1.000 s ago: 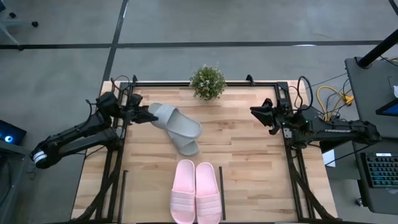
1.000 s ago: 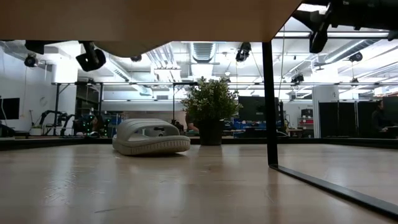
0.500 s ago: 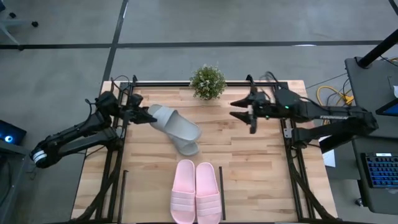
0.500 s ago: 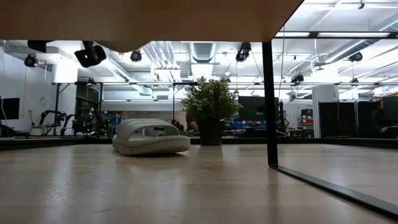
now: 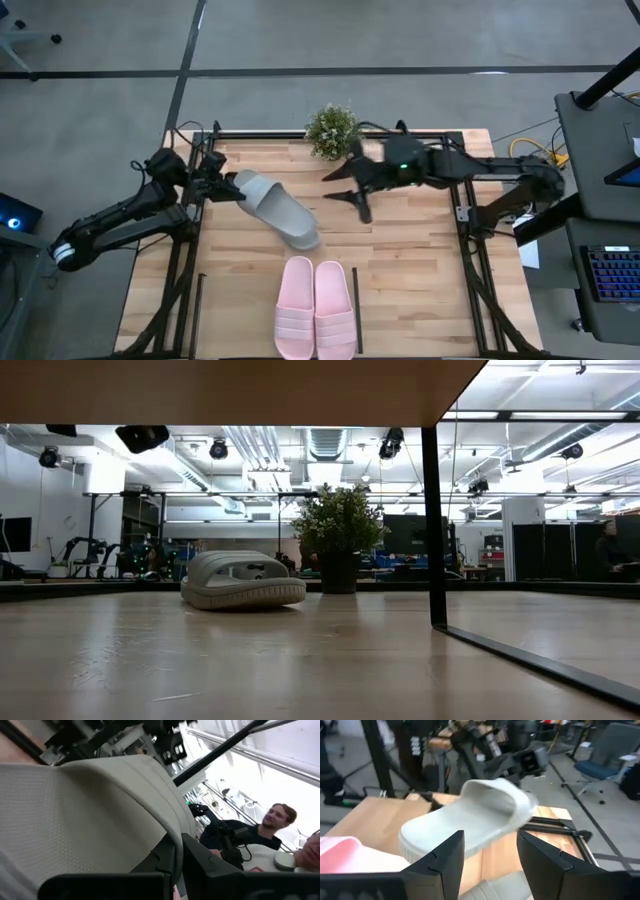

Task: Pick and place slides into the shelf
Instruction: Put the top gray slipper on the shelf

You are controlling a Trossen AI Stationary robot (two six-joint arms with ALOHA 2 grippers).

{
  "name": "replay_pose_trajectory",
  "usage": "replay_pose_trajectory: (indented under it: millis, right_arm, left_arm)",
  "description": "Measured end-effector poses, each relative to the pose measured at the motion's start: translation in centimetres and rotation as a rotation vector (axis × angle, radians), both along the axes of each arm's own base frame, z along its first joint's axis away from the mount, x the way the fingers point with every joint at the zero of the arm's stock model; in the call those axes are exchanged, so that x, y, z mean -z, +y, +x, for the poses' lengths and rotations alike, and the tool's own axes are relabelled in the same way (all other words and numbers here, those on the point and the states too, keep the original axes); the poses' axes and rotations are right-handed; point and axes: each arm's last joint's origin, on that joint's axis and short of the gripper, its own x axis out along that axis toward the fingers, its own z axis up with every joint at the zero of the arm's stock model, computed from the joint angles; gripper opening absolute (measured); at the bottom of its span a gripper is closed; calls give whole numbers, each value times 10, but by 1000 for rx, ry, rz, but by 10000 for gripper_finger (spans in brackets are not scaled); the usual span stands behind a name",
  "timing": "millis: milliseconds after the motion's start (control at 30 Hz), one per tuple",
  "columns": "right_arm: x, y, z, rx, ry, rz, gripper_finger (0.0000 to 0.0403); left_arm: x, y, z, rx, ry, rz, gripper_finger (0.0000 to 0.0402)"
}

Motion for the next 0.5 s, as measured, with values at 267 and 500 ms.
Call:
replay_pose_trajectory:
  millis: [267,500]
  right_arm:
    - [-11,6,47,-33,49,-73,171]
    - [-11,6,78,-56,95,-133,170]
  left_arm:
    - [-4,-2,-2,30,-16,-8,0]
    - [-5,-4,-4,44,-23,2,0]
